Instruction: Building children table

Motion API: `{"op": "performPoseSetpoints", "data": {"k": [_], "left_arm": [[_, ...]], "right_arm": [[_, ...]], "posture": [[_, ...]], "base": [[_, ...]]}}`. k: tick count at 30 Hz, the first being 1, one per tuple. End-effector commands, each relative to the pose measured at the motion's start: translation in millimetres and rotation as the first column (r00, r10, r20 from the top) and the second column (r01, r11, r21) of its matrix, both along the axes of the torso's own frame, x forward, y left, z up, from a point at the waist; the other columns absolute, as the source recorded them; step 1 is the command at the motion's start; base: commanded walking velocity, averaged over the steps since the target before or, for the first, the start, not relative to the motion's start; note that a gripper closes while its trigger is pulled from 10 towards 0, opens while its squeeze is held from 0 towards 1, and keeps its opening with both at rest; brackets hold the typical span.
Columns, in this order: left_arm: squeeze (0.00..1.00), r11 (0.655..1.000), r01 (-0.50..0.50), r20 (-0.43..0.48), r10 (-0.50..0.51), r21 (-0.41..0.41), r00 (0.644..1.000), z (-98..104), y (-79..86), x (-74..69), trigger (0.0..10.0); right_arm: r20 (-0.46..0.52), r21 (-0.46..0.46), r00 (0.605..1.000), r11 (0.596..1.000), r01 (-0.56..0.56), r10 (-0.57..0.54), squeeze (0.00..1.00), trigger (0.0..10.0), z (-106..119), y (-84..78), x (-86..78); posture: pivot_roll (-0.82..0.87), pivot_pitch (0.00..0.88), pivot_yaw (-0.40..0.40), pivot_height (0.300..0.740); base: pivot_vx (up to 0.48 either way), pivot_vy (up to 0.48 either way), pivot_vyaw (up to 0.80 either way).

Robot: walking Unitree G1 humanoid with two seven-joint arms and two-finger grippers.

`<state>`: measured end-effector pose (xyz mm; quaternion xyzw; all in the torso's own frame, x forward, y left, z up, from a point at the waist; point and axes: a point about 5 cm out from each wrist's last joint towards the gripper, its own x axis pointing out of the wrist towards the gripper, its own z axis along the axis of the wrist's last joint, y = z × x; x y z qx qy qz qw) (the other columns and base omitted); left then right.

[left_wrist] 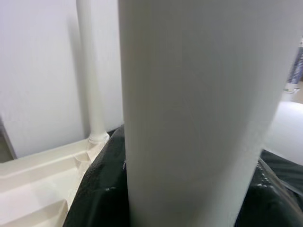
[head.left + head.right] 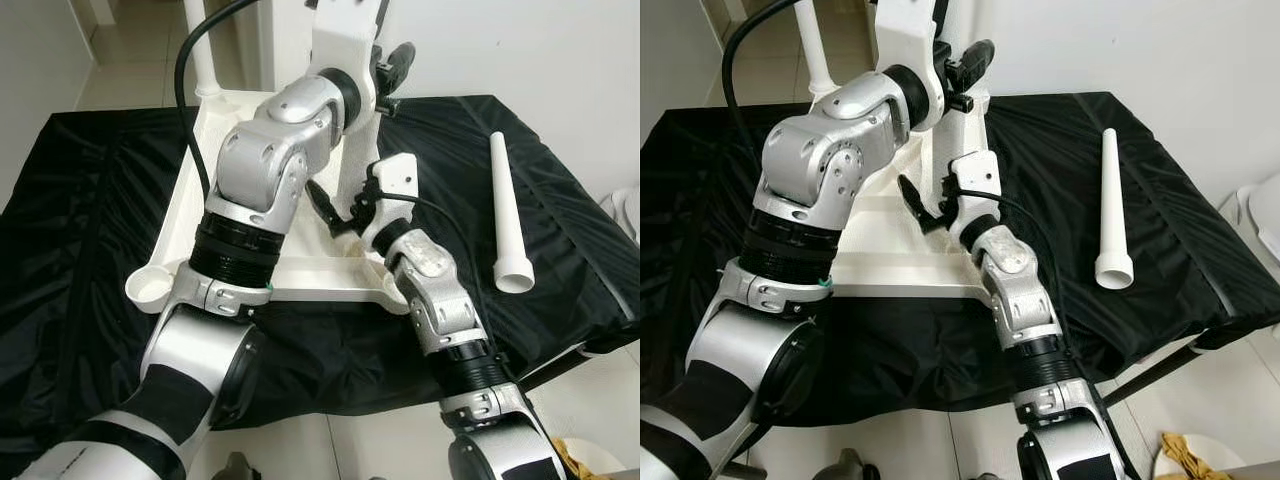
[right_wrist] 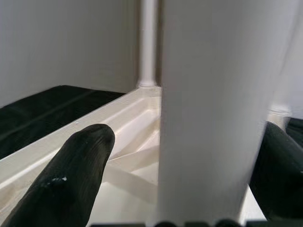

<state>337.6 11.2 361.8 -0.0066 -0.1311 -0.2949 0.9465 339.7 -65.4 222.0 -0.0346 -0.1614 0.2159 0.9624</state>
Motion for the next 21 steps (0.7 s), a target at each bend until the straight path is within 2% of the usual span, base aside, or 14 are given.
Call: {"op": "performPoseSetpoints", "data": {"k": [1, 4, 8, 13, 17, 21], "left_arm": [[0.0, 0.999, -0.031, 0.036, 0.031, -0.017, 0.999, 4, -0.4, -4.0, 10.0], [0.0, 0.999, -0.039, 0.05, 0.04, -0.022, 0.998, 6, -1.1, -6.7, 10.0], [0.0, 0.999, -0.032, 0.061, 0.033, -0.012, 0.998, 7, -6.2, -10.3, 10.0], [0.0, 1.0, -0.029, 0.063, 0.029, -0.01, 0.998, 7, -8.1, -11.2, 10.0], [0.0, 1.0, -0.021, 0.068, 0.022, -0.005, 0.997, 7, -10.2, -12.1, 10.0], [0.0, 1.0, -0.022, 0.068, 0.022, -0.003, 0.997, 6, -9.5, -11.1, 10.0]], "right_arm": [[-0.005, -0.004, 0.998, 0.998, 0.062, -0.062, 0.0, 10.0, 1, -0.7, -0.5], [0.001, -0.014, 0.989, 0.989, 0.15, -0.15, 0.0, 10.0, 4, 5.2, -0.3], [-0.014, 0.029, 0.958, 0.958, 0.287, -0.287, 0.0, 10.0, 10, 7.9, 4.5], [-0.005, 0.031, 0.95, 0.949, 0.313, -0.313, 0.0, 10.0, 12, 7.8, 5.6], [0.026, 0.046, 0.915, 0.914, 0.402, -0.403, 0.0, 10.0, 20, 2.3, 6.7], [0.026, 0.071, 0.903, 0.902, 0.427, -0.429, 0.0, 10.0, 24, 2.1, 6.0]], "posture": [[-0.02, 0.061, -0.024, 0.74], [-0.02, 0.065, -0.021, 0.74], [-0.02, 0.068, -0.015, 0.74], [-0.02, 0.068, -0.017, 0.74], [-0.02, 0.07, -0.016, 0.74], [-0.02, 0.07, -0.017, 0.74]], "base": [[0.0, 0.0, 0.0], [0.0, 0.0, 0.0], [0.0, 0.0, 0.0], [0.0, 0.0, 0.0], [0.0, 0.0, 0.0], [0.0, 0.0, 0.0]]}}
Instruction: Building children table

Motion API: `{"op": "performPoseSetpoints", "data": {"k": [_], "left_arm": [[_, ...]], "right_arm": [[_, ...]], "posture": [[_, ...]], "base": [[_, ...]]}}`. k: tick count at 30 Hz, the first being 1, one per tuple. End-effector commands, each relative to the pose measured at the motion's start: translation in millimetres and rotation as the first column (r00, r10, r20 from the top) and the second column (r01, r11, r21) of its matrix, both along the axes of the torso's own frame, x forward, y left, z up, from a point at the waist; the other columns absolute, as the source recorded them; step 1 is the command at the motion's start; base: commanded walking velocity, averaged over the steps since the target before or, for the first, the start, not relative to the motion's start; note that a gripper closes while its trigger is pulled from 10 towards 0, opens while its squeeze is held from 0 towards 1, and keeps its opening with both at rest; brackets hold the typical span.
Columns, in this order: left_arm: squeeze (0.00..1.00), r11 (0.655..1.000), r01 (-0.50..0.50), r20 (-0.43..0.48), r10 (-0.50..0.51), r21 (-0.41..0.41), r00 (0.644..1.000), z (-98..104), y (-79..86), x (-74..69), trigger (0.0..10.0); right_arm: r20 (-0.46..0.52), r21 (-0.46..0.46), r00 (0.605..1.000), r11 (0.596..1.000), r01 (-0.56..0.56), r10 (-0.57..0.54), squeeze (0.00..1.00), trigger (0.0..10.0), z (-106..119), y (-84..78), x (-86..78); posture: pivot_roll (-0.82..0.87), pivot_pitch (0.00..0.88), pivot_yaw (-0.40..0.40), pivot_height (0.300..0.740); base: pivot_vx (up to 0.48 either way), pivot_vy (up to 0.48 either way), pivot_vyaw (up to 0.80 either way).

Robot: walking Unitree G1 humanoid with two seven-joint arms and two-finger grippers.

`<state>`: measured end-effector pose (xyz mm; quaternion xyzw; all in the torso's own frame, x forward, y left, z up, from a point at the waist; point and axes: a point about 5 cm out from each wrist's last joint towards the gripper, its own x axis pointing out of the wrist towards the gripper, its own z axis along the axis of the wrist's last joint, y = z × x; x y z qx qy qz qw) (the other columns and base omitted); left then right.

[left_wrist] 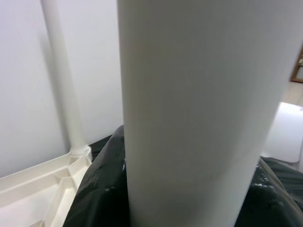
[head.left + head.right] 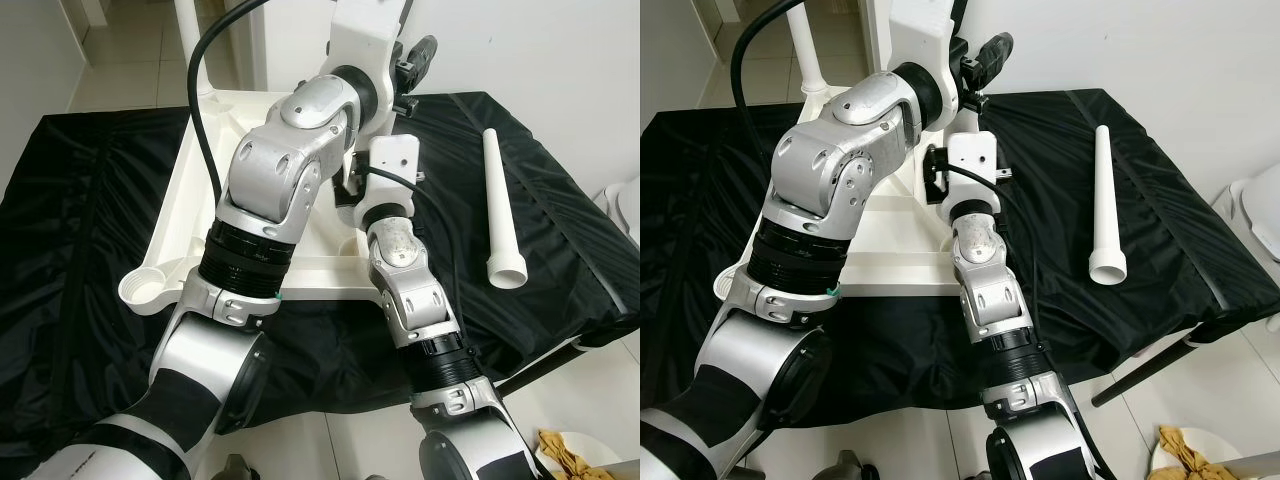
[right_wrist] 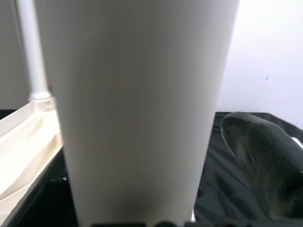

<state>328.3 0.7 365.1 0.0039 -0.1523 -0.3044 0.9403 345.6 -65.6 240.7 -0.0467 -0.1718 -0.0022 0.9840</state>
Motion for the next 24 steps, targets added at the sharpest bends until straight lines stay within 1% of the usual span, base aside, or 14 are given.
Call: {"op": "performPoseSetpoints", "data": {"k": [1, 4, 5, 6, 8, 9, 11, 12, 14, 15, 16, 17, 24], "left_arm": [[0.0, 0.999, -0.041, 0.02, 0.041, -0.013, 0.999, 2.7, 1.5, -1.2, 10.0], [0.0, 0.999, -0.041, 0.02, 0.042, -0.013, 0.999, 2.7, 1.8, -0.7, 10.0], [0.0, 0.999, -0.041, 0.02, 0.041, -0.012, 0.999, 2.7, 2.0, -0.4, 10.0], [0.0, 0.999, -0.04, 0.022, 0.041, -0.012, 0.999, 3.0, 1.9, -0.3, 10.0], [0.0, 0.999, -0.04, 0.022, 0.041, -0.012, 0.999, 3.0, 1.9, -0.3, 10.0], [0.0, 0.999, -0.04, 0.023, 0.04, -0.011, 0.999, 3.2, 1.6, -0.4, 10.0], [0.0, 0.999, -0.039, 0.026, 0.04, -0.011, 0.999, 3.8, 1.0, -0.8, 10.0], [0.0, 0.999, -0.04, 0.03, 0.041, -0.01, 0.999, 4.3, 0.7, -1.0, 10.0], [0.0, 0.999, -0.042, 0.031, 0.042, -0.012, 0.999, 4.9, 0.6, -1.0, 10.0], [0.0, 0.999, -0.043, 0.033, 0.043, -0.012, 0.999, 5.2, 0.5, -1.1, 10.0], [0.0, 0.999, -0.043, 0.033, 0.043, -0.012, 0.999, 5.2, 0.5, -1.1, 10.0], [0.0, 0.999, -0.044, 0.034, 0.045, -0.013, 0.998, 5.5, 0.5, -1.0, 10.0], [0.0, 0.999, -0.05, 0.04, 0.051, -0.008, 0.998, 6.1, 0.6, -0.9, 10.0]], "right_arm": [[0.009, 0.015, 1.0, 1.0, 0.015, -0.015, 0.0, 10.0, 6.0, 2.9, 0.0], [0.007, 0.019, 1.0, 1.0, 0.022, -0.022, 0.0, 10.0, 6.4, 3.3, -0.1], [0.005, 0.025, 1.0, 0.999, 0.028, -0.029, 0.0, 7.2, 6.8, 3.8, -0.2], [0.002, 0.035, 1.0, 0.999, 0.026, -0.026, 0.0, 3.5, 6.9, 4.6, -0.4], [0.002, 0.035, 1.0, 0.999, 0.026, -0.026, 0.0, 3.5, 6.9, 4.6, -0.4], [0.001, 0.043, 1.0, 0.999, 0.026, -0.026, 0.0, 1.3, 6.8, 5.3, -0.6], [-0.003, 0.049, 1.0, 0.999, 0.022, -0.022, 0.0, 1.5, 6.3, 6.5, -1.0], [-0.008, 0.054, 1.0, 0.998, 0.018, -0.018, 0.0, 1.0, 5.5, 7.6, -1.3], [-0.011, 0.054, 1.0, 0.998, 0.015, -0.015, 0.0, 0.8, 4.9, 8.7, -1.5], [-0.017, 0.059, 1.0, 0.998, 0.013, -0.012, 0.0, 0.4, 4.2, 9.5, -1.7], [-0.017, 0.059, 1.0, 0.998, 0.013, -0.012, 0.0, 0.4, 4.2, 9.5, -1.7], [-0.018, 0.057, 1.0, 0.998, 0.012, -0.011, 0.0, 0.0, 3.7, 10.0, -1.9], [-0.025, 0.056, 1.0, 0.998, 0.01, -0.008, 0.0, 0.0, 2.3, 11.4, -2.1]], "posture": [[-0.02, 0.071, -0.017, 0.74], [-0.02, 0.07, -0.017, 0.74], [-0.02, 0.07, -0.017, 0.74], [-0.02, 0.07, -0.017, 0.74], [-0.02, 0.07, -0.017, 0.74], [-0.02, 0.07, -0.017, 0.74], [-0.02, 0.069, -0.019, 0.74], [-0.02, 0.069, -0.019, 0.74], [-0.02, 0.069, -0.02, 0.74], [-0.02, 0.069, -0.02, 0.74], [-0.02, 0.069, -0.02, 0.74], [-0.02, 0.069, -0.021, 0.74], [-0.02, 0.07, -0.022, 0.74]], "base": [[0.0, 0.0, 0.0], [0.0, 0.0, 0.0], [0.0, 0.0, 0.0], [0.0, 0.0, 0.0], [0.0, 0.0, 0.0], [0.0, 0.0, 0.0], [0.0, 0.0, 0.0], [0.0, 0.0, 0.0], [0.0, 0.0, 0.0], [0.0, 0.0, 0.0], [0.0, 0.0, 0.0], [0.0, 0.0, 0.0], [0.0, 0.0, 0.0]]}}
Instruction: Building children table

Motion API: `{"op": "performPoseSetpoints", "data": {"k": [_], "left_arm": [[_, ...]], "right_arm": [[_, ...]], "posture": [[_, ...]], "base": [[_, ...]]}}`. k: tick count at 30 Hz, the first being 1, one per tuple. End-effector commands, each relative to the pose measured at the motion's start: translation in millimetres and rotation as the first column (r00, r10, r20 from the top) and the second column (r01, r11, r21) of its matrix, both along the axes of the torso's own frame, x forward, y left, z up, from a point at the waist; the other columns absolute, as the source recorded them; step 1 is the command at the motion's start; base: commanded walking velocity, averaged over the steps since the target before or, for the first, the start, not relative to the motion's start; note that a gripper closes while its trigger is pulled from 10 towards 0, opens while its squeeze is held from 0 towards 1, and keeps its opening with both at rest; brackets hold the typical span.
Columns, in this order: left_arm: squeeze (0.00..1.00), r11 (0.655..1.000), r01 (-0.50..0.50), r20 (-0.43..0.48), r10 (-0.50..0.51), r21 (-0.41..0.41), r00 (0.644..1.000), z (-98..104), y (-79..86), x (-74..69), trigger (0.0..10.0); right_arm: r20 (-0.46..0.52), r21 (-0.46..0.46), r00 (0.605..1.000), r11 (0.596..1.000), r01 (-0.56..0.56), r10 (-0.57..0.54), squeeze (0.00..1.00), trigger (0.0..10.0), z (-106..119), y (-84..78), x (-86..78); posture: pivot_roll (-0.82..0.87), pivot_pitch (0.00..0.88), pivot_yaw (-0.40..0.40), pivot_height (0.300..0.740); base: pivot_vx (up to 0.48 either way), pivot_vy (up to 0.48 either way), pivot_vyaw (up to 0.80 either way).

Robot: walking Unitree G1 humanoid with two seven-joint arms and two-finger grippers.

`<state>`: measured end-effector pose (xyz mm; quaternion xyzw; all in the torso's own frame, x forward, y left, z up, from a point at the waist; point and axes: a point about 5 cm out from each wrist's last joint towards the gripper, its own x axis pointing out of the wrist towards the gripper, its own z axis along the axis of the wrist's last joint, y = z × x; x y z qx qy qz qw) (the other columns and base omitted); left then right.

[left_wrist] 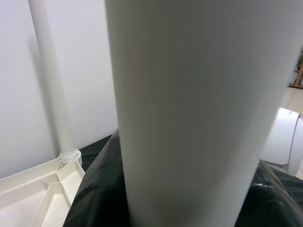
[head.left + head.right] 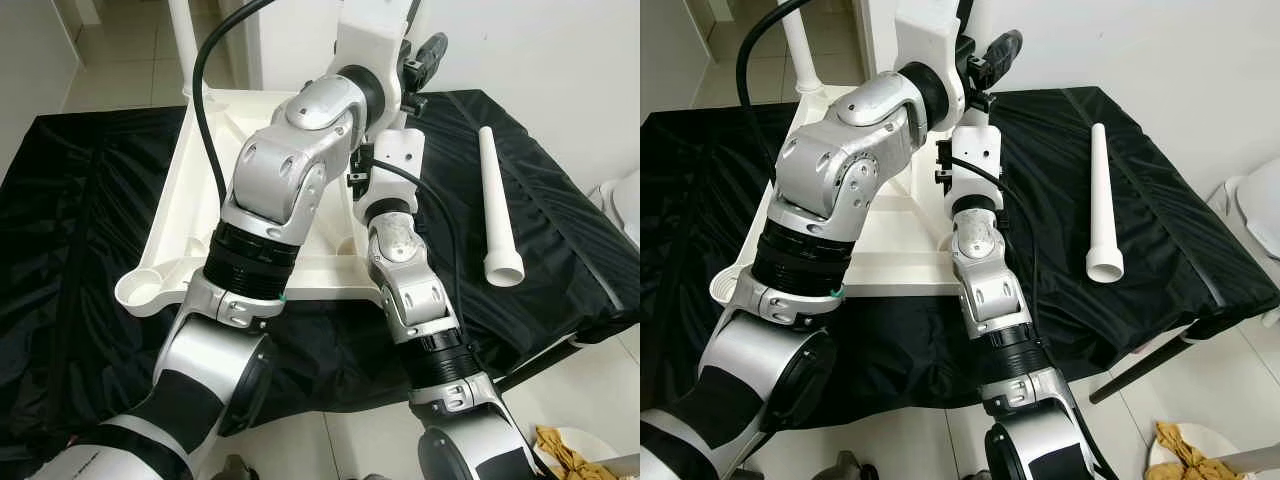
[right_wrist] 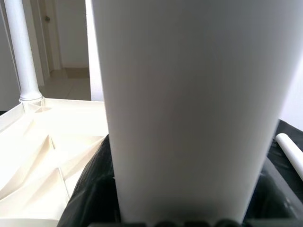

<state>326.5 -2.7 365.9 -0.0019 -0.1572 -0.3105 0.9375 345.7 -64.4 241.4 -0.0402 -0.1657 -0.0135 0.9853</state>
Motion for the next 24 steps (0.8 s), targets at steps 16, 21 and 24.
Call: {"op": "performPoseSetpoints", "data": {"k": [16, 21, 24], "left_arm": [[0.58, 0.995, 0.019, 0.006, -0.019, -0.102, 1.0, 9, 3.6, -5.0, 10.0], [0.0, 0.988, 0.062, -0.015, -0.065, -0.138, 0.998, 10, 2.4, -8.0, 10.0], [0.0, 0.974, 0.14, -0.04, -0.15, -0.177, 0.988, 8, 0.0, -13.6, 10.0]], "right_arm": [[-0.047, 0.061, 0.999, 0.998, 0.004, -0.001, 0.0, 10.0, -1, 3.9, 2.7], [-0.044, 0.061, 0.999, 0.998, 0.017, -0.015, 0.0, 10.0, -1, 0.0, 4.0], [-0.049, 0.068, 0.998, 0.997, 0.046, -0.043, 0.0, 10.0, -1, -7.3, 6.4]], "posture": [[-0.02, 0.056, -0.021, 0.74], [-0.02, 0.054, -0.022, 0.74], [-0.03, 0.046, -0.024, 0.74]], "base": [[0.0, 0.0, 0.0], [0.0, 0.0, 0.0], [0.0, 0.0, 0.0]]}}
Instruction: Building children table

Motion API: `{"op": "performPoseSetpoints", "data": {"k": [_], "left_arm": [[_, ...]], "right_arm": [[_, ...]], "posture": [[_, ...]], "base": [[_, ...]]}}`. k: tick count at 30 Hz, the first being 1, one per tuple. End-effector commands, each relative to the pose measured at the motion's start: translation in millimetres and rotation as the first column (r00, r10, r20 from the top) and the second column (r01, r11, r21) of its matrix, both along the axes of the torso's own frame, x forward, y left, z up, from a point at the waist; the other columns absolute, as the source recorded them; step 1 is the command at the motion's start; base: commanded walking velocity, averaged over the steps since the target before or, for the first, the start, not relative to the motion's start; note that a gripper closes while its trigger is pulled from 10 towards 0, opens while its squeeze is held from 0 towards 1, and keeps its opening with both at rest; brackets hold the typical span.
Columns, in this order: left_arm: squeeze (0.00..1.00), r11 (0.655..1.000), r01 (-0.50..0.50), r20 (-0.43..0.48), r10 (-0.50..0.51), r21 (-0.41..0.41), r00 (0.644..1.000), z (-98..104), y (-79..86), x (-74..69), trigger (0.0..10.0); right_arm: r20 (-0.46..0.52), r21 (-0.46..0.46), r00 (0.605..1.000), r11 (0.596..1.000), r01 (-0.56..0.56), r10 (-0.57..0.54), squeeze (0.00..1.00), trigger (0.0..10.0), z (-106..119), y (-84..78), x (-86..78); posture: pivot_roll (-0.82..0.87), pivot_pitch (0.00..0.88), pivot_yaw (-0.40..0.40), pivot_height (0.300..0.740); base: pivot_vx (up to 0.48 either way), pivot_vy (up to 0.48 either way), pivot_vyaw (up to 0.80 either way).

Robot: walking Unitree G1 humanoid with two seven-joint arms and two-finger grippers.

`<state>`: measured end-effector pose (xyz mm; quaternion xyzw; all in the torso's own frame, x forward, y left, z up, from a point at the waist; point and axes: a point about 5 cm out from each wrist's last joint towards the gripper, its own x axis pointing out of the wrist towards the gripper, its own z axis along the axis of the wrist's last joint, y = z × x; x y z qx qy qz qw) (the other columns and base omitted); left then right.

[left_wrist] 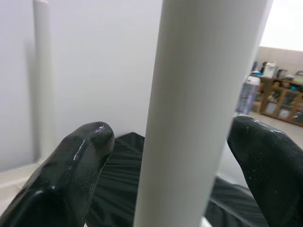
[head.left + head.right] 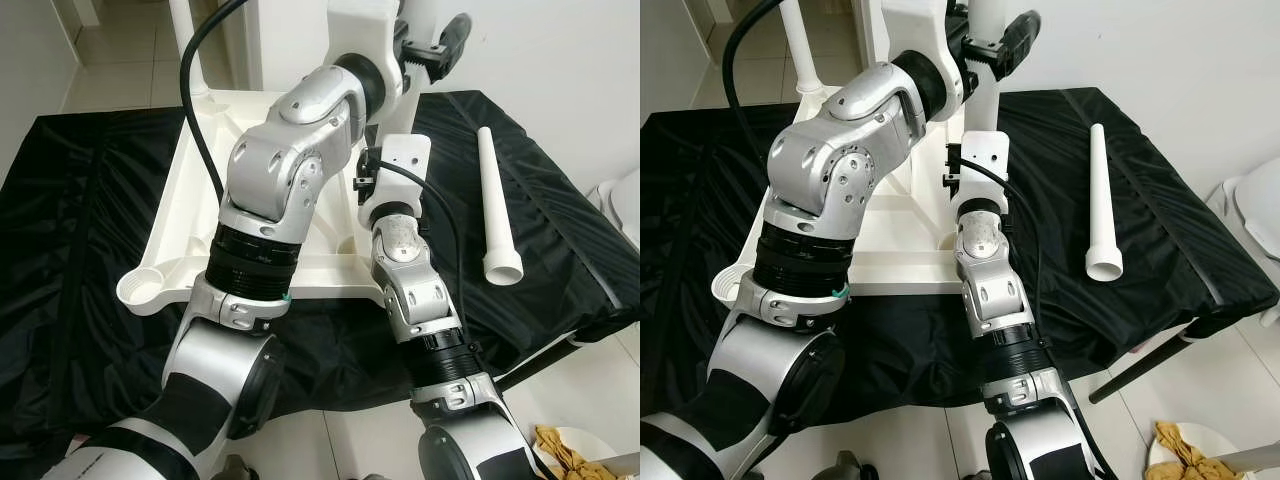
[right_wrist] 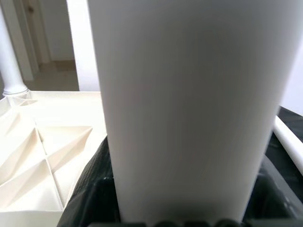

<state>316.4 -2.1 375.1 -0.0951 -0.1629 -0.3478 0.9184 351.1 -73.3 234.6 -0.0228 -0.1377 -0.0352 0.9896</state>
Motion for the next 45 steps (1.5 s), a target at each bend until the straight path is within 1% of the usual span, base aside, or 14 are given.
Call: {"op": "performPoseSetpoints", "data": {"k": [1, 5, 12, 16, 20, 27, 30, 32, 34, 36, 38, 42, 43, 45], "left_arm": [[0.0, 0.997, 0.079, -0.009, -0.079, -0.02, 0.997, -1, -2.1, -8.0, 10.0], [0.0, 0.988, 0.152, 0.001, -0.152, -0.022, 0.988, -7, -3.6, -18.2, 10.0], [0.0, 0.99, 0.137, -0.026, -0.136, 0.018, 0.99, -27, 5.3, -18.7, 10.0], [0.0, 0.996, 0.079, -0.056, -0.077, 0.03, 0.995, -39, 17.6, -12.2, 10.0], [0.0, 0.996, -0.068, -0.104, 0.074, 0.062, 0.992, -61, 47.7, 2.7, 10.0], [0.0, 0.986, -0.135, -0.118, 0.146, 0.101, 0.982, -77, 60.6, 7.2, 10.0], [0.0, 0.968, -0.198, -0.138, 0.22, 0.154, 0.966, -98, 72.6, 11.5, 10.0], [0.0, 0.968, -0.198, -0.138, 0.22, 0.154, 0.966, -98, 72.6, 11.5, 10.0], [0.0, 0.953, -0.224, -0.172, 0.261, 0.205, 0.95, -117, 81.1, 11.1, 10.0], [0.0, 0.951, -0.227, -0.185, 0.267, 0.212, 0.946, -121, 82.6, 10.9, 10.0], [0.0, 0.929, -0.275, -0.196, 0.326, 0.248, 0.925, -131, 89.5, 12.5, 10.0], [0.0, 0.898, -0.342, -0.19, 0.4, 0.276, 0.897, -140, 95.9, 14.4, 10.0], [0.0, 0.863, -0.406, -0.157, 0.464, 0.3, 0.872, -143, 99.4, 15.9, 10.0], [0.0, 0.863, -0.406, -0.157, 0.464, 0.3, 0.872, -143, 99.4, 15.9, 10.0]], "right_arm": [[0.004, 0.031, 1.0, 0.999, 0.022, -0.022, 0.0, 10.0, 6, -2.4, 2.1], [-0.011, 0.054, 0.998, 0.996, 0.065, -0.065, 0.0, 10.0, 5, -14.2, 4.4], [-0.005, 0.078, 0.994, 0.991, 0.108, -0.108, 0.0, 10.0, 7, -33.1, 6.0], [0.007, 0.079, 0.993, 0.99, 0.121, -0.122, 0.0, 10.0, 8, -42.5, 5.3], [0.02, 0.074, 0.992, 0.989, 0.126, -0.128, 0.0, 10.0, 8, -57.3, 0.9], [0.006, 0.054, 0.994, 0.993, 0.105, -0.106, 0.0, 10.0, 2, -63.8, -3.1], [-0.009, 0.03, 0.998, 0.998, 0.056, -0.056, 0.0, 10.0, -4, -64.9, -7.5], [-0.009, 0.03, 0.998, 0.998, 0.056, -0.056, 0.0, 10.0, -4, -64.9, -7.5], [-0.028, 0.019, 0.999, 0.999, 0.036, -0.035, 0.0, 10.0, -9, -65.8, -10.3], [-0.033, 0.017, 0.999, 0.999, 0.036, -0.035, 0.0, 10.0, -10, -66.2, -10.7], [-0.027, -0.026, 0.999, 0.999, 0.039, -0.04, 0.0, 10.0, -8, -67.8, -12.3], [-0.026, -0.028, 0.999, 0.999, 0.019, -0.02, 0.0, 10.0, -8, -68.8, -14.3], [-0.019, -0.032, 1.0, 0.999, 0.007, -0.007, 0.0, 10.0, -8, -68.8, -15.8], [-0.019, -0.032, 1.0, 0.999, 0.007, -0.007, 0.0, 10.0, -8, -68.8, -15.8]], "posture": [[-0.03, 0.043, -0.025, 0.74], [-0.03, 0.039, -0.024, 0.74], [-0.04, 0.031, -0.025, 0.74], [-0.04, 0.025, -0.026, 0.74], [-0.05, 0.019, -0.028, 0.74], [-0.05, 0.015, -0.03, 0.74], [-0.05, 0.008, -0.026, 0.74], [-0.05, 0.008, -0.026, 0.74], [-0.05, 0.002, -0.024, 0.74], [-0.05, 0.002, -0.024, 0.74], [-0.05, 0.0, -0.019, 0.74], [-0.05, 0.0, -0.019, 0.74], [-0.05, 0.0, -0.017, 0.74], [-0.05, 0.0, -0.017, 0.74]], "base": [[0.0, 0.0, 0.0], [0.0, 0.0, 0.0], [0.0, 0.0, 0.0], [0.0, 0.0, 0.0], [0.0, 0.0, 0.0], [0.0, 0.0, 0.0], [0.0, 0.0, 0.0], [0.0, 0.0, 0.0], [0.0, 0.0, 0.0], [0.0, 0.0, 0.0], [0.0, 0.0, 0.0], [0.0, 0.0, 0.0], [0.0, 0.0, 0.0], [0.0, 0.0, 0.0]]}}
